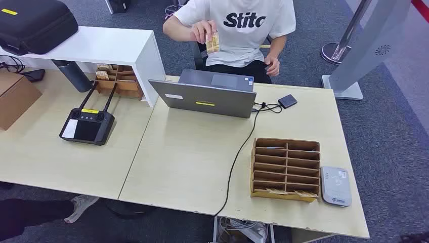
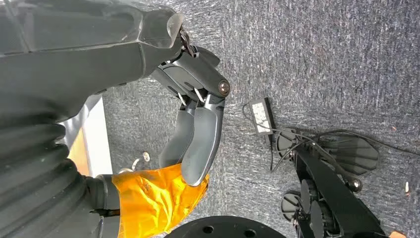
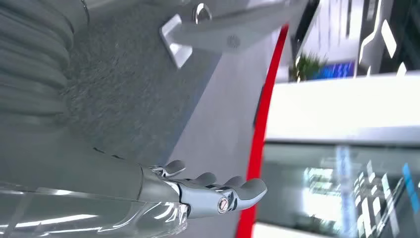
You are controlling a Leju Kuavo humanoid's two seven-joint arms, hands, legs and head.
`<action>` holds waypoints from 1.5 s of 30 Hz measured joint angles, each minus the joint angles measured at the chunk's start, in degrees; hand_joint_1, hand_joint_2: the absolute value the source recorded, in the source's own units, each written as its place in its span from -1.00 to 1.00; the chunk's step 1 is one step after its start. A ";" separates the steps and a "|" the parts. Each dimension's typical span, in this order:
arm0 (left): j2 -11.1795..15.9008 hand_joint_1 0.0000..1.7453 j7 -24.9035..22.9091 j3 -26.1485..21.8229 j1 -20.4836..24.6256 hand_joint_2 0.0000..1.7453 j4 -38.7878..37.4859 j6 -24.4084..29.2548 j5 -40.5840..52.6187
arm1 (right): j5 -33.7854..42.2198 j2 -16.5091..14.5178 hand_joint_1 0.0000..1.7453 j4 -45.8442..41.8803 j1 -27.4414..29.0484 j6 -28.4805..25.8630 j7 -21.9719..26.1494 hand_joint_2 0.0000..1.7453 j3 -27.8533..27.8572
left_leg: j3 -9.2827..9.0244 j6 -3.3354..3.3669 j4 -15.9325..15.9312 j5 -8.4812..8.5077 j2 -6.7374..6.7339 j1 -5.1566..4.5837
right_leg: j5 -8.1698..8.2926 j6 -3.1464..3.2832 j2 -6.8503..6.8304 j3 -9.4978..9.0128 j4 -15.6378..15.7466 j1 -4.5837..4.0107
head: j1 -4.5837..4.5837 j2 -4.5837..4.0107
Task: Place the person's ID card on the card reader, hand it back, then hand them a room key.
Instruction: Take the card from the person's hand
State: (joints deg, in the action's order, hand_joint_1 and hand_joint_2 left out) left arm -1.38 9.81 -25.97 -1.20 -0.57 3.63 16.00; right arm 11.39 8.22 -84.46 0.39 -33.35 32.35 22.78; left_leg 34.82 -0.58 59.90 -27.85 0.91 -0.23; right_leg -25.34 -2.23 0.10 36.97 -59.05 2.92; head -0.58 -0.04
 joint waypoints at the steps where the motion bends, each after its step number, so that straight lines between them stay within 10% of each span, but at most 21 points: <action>1: 0.00 -1.00 0.00 0.00 0.02 1.00 0.00 0.00 -0.07 | -1.34 0.30 -1.00 -0.77 0.16 1.34 -0.98 1.00 -0.82 | -0.01 0.01 0.00 -0.01 -0.02 0.00 | 0.00 0.00 0.02 0.00 0.00 0.00 | -0.01 0.00; 12: -0.03 -1.00 0.27 0.05 0.29 1.00 0.00 -0.51 -0.83 | -19.58 7.28 -1.00 -9.23 1.15 11.57 -6.95 1.00 -12.67 | -0.13 0.02 0.00 -0.10 -0.09 0.00 | -0.02 -0.01 0.09 -0.10 0.01 -0.01 | 0.01 0.00; 22: -0.50 -1.00 0.63 0.74 0.66 1.00 0.00 -0.97 -0.96 | -38.85 15.47 -1.00 -13.83 -2.81 9.24 -10.97 1.00 -20.04 | -0.11 0.06 0.00 -0.12 -0.12 0.00 | -0.02 -0.01 0.11 -0.14 0.02 -0.01 | 0.00 0.00; 35: 0.35 -1.00 0.59 4.84 3.21 1.00 0.00 -2.85 2.27 | -51.09 16.21 -1.00 1.84 -32.85 13.63 -17.48 1.00 -38.89 | -0.34 -0.17 0.01 0.10 -0.19 0.24 | 0.17 0.14 0.26 -0.30 0.00 -0.22 | 0.00 0.00; 45: 0.65 -1.00 0.57 6.16 3.70 1.00 0.00 -3.02 2.85 | -51.34 13.07 -1.00 13.49 -42.49 14.05 -18.90 1.00 -45.90 | -0.29 -0.21 0.01 0.14 -0.01 0.32 | 0.12 0.18 0.07 -0.34 0.03 -0.34 | -0.01 0.00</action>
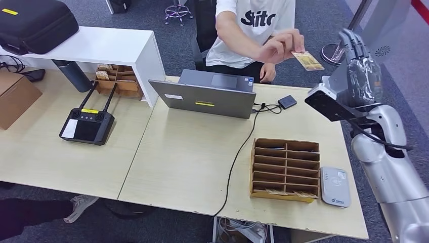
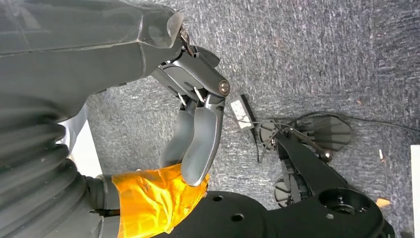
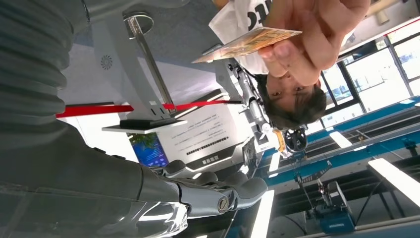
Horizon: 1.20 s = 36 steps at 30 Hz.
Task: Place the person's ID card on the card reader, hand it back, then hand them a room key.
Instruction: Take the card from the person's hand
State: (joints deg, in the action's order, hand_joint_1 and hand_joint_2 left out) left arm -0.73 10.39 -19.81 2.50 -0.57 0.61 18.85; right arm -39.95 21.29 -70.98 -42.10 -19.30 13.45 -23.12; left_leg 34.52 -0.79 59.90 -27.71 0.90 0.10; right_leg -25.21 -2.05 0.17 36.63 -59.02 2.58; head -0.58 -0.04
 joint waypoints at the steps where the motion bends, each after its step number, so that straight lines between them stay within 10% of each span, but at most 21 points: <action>1: 0.01 -1.00 0.00 0.04 -0.01 1.00 0.00 0.00 0.02 | 0.00 -0.20 -1.00 0.52 -0.30 -0.02 -0.01 1.00 -0.28 | 0.00 0.00 0.00 0.00 0.00 0.00 | 0.00 0.00 0.00 0.00 0.00 0.00 | 0.01 0.00; 16: -0.05 -1.00 -0.91 0.74 0.30 1.00 0.00 0.11 1.00 | 2.38 -4.58 -0.97 11.35 -5.32 3.21 -0.97 1.00 -2.59 | -0.01 -0.01 0.00 0.01 -0.06 0.01 | 0.02 0.04 0.04 -0.01 0.00 -0.02 | 0.00 0.00; 20: -0.43 -1.00 -2.50 0.90 0.19 1.00 0.00 1.05 0.55 | 5.85 -8.48 1.00 19.14 -6.90 3.33 0.00 1.00 -3.96 | -0.03 -0.03 0.00 0.02 -0.06 0.04 | 0.03 0.06 0.03 -0.01 0.01 -0.06 | 0.01 0.00; 36: -0.67 -1.00 -1.58 1.09 -0.15 1.00 0.00 2.19 0.43 | 10.53 -8.96 1.00 17.69 -4.07 0.68 2.51 1.00 -2.66 | -0.03 -0.02 0.00 0.00 -0.07 0.04 | 0.03 0.06 0.04 -0.01 0.08 -0.06 | 0.01 0.00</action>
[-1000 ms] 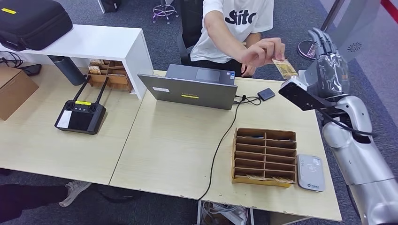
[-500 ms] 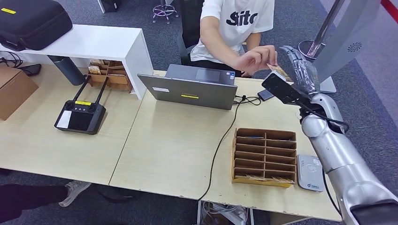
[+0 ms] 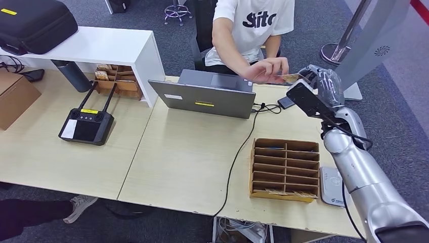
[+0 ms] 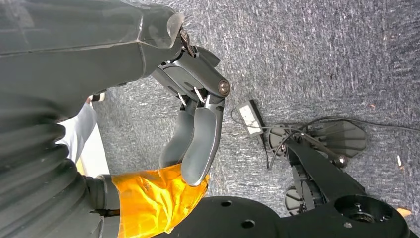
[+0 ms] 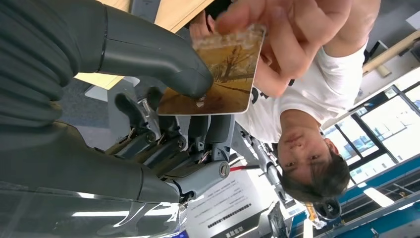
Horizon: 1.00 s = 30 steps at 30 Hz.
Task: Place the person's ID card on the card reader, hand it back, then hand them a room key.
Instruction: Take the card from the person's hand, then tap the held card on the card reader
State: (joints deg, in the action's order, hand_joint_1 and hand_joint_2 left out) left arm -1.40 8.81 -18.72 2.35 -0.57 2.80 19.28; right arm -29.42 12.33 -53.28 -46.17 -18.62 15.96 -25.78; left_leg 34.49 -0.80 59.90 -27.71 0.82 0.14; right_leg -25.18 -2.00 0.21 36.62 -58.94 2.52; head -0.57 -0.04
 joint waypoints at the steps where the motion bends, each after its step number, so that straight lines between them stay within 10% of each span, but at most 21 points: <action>1: -0.01 -1.00 0.00 0.01 -0.01 1.00 0.00 0.02 -0.02 | 0.05 0.00 1.00 -0.28 0.18 -0.02 0.05 1.00 0.18 | 0.00 0.00 0.00 0.00 0.00 0.00 | 0.00 0.00 0.00 0.00 0.00 0.00 | 0.01 0.00; 30: -0.13 -1.00 0.09 0.07 -0.23 1.00 0.00 0.26 -1.07 | 2.15 0.94 1.00 -4.50 3.16 0.25 1.00 1.00 3.75 | -0.02 -0.04 0.00 -0.03 0.00 0.00 | 0.00 0.00 0.00 0.00 0.05 -0.01 | 0.00 0.00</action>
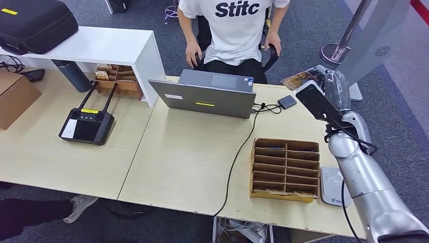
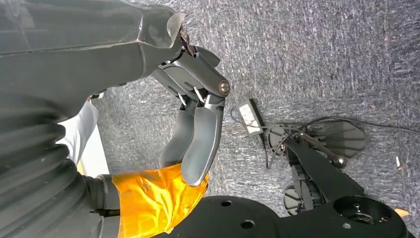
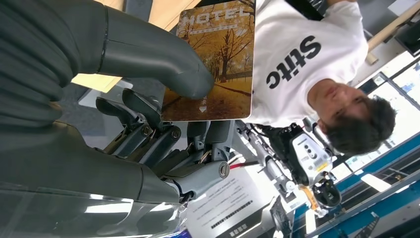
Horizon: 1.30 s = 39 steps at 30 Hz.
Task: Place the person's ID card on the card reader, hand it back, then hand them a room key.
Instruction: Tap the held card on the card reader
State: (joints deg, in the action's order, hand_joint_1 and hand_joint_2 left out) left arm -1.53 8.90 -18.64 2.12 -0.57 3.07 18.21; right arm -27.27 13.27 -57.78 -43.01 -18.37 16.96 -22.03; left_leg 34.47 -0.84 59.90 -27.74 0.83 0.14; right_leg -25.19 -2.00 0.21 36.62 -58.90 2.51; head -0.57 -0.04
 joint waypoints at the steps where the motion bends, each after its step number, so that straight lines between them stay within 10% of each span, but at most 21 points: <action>1: -0.06 -1.00 -0.01 0.00 -0.04 1.00 0.00 0.01 -0.16 | 0.22 0.48 1.00 -0.04 0.15 0.03 -0.01 1.00 0.40 | 0.00 0.00 0.00 0.00 0.00 0.00 | 0.00 0.00 0.00 0.00 0.01 0.00 | 0.00 0.00; 17: -0.38 -1.00 -0.27 0.00 -1.12 1.00 0.00 -1.58 -2.50 | 10.58 10.30 1.00 2.19 13.52 -0.80 0.19 1.00 17.87 | 0.05 0.19 -0.01 -0.19 0.09 0.03 | -0.07 -0.11 -0.09 -0.11 0.28 -0.06 | 0.00 0.00; 39: -0.59 -1.00 -0.16 0.00 -2.00 1.00 0.00 0.00 -7.53 | 16.62 7.04 1.00 -13.31 40.46 3.68 -0.93 1.00 32.28 | 0.01 0.21 -0.06 -0.36 0.05 0.06 | -0.26 -0.12 -0.08 -0.15 0.28 -0.07 | -0.01 0.00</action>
State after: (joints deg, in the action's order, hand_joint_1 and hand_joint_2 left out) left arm -2.12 8.74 -18.64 0.12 -0.57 3.07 10.68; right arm -10.65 20.32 -71.10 -2.55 -14.69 16.03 10.26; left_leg 34.49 -0.63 59.84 -28.10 0.87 0.21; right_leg -25.44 -2.11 0.13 36.47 -58.61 2.44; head -0.58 -0.04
